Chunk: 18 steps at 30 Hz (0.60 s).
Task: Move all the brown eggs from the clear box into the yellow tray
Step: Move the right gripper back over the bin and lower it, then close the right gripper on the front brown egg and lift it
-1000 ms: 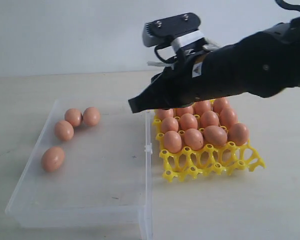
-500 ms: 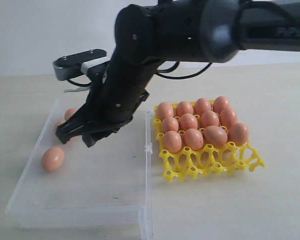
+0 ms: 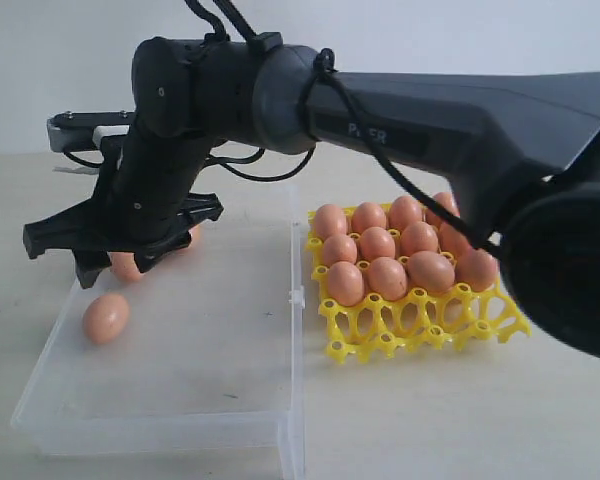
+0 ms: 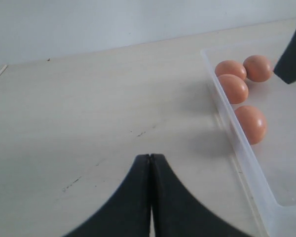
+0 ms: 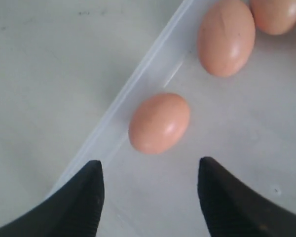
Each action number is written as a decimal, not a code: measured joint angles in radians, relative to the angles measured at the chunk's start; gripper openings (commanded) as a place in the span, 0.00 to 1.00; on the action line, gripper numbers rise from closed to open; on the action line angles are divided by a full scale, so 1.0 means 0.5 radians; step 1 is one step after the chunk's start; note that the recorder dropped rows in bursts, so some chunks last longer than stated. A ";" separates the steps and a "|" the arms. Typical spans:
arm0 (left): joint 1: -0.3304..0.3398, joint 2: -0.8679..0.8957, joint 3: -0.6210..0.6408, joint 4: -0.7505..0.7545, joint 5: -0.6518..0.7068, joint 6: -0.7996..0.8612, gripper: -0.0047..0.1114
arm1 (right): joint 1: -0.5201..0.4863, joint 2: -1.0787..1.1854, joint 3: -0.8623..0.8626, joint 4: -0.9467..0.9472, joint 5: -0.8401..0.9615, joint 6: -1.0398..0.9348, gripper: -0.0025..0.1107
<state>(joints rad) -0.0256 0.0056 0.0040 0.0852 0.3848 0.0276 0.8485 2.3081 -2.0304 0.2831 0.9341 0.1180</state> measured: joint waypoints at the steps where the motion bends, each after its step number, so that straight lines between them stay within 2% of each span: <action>1: 0.000 0.000 0.000 0.000 0.000 0.000 0.04 | 0.000 0.037 -0.055 0.012 0.000 0.037 0.52; 9: 0.000 0.000 0.000 0.000 0.000 0.000 0.04 | 0.000 0.273 -0.330 0.115 0.000 0.228 0.52; 18: 0.000 0.000 0.000 0.000 0.000 0.000 0.04 | -0.021 0.395 -0.359 0.094 -0.122 0.423 0.52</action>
<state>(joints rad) -0.0256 0.0056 0.0040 0.0852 0.3848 0.0276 0.8379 2.5054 -2.2098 0.3300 0.8729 0.3295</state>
